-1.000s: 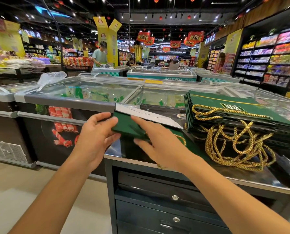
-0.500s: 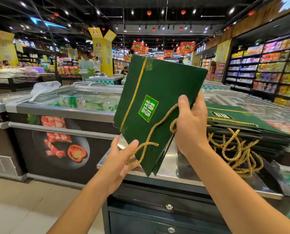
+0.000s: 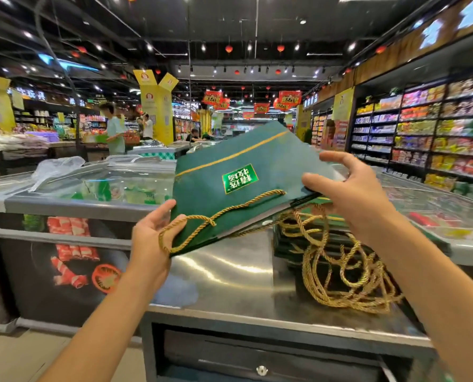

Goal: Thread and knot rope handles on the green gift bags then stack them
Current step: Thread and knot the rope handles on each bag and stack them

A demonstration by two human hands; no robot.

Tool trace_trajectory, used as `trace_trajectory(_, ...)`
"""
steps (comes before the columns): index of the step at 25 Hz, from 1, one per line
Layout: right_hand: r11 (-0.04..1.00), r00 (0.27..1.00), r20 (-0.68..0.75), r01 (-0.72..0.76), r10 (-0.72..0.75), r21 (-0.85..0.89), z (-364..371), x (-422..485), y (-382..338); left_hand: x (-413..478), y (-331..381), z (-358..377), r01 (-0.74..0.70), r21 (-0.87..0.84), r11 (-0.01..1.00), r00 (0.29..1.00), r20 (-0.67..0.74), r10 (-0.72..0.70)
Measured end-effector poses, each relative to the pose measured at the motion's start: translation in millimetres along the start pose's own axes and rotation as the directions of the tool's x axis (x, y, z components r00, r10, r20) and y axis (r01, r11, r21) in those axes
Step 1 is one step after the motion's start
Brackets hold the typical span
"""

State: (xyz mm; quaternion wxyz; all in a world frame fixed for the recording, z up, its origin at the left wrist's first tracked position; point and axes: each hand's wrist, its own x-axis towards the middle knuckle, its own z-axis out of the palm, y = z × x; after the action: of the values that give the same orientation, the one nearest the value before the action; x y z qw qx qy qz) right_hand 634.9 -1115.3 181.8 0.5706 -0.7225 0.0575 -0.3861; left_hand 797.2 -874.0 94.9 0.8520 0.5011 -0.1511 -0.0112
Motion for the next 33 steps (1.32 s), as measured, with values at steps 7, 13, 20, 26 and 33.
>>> trace_trajectory(7,0.869,0.995,-0.099,-0.026,-0.027,-0.495,-103,24,10,42,-7,108,-0.083,0.235,0.968,0.958,0.287,0.012)
trace_trajectory(13,0.638,0.986,-0.097,-0.161,0.135,-0.753,-175,17,46,53,-49,167,0.008,0.269,0.963,0.896,0.425,-0.126)
trace_trajectory(20,0.583,0.97,-0.088,-0.208,0.228,-0.786,-191,13,77,50,-72,172,0.028,0.398,0.917,0.867,0.446,-0.22)
trace_trajectory(26,0.479,0.976,0.041,-0.069,0.215,-0.875,-184,50,63,71,-39,203,-0.427,0.688,0.587,0.814,0.576,-0.082)
trace_trajectory(33,0.348,0.882,0.208,0.054,0.423,-0.936,-142,123,95,104,-62,265,-0.756,0.653,0.047,0.585,0.706,-0.398)
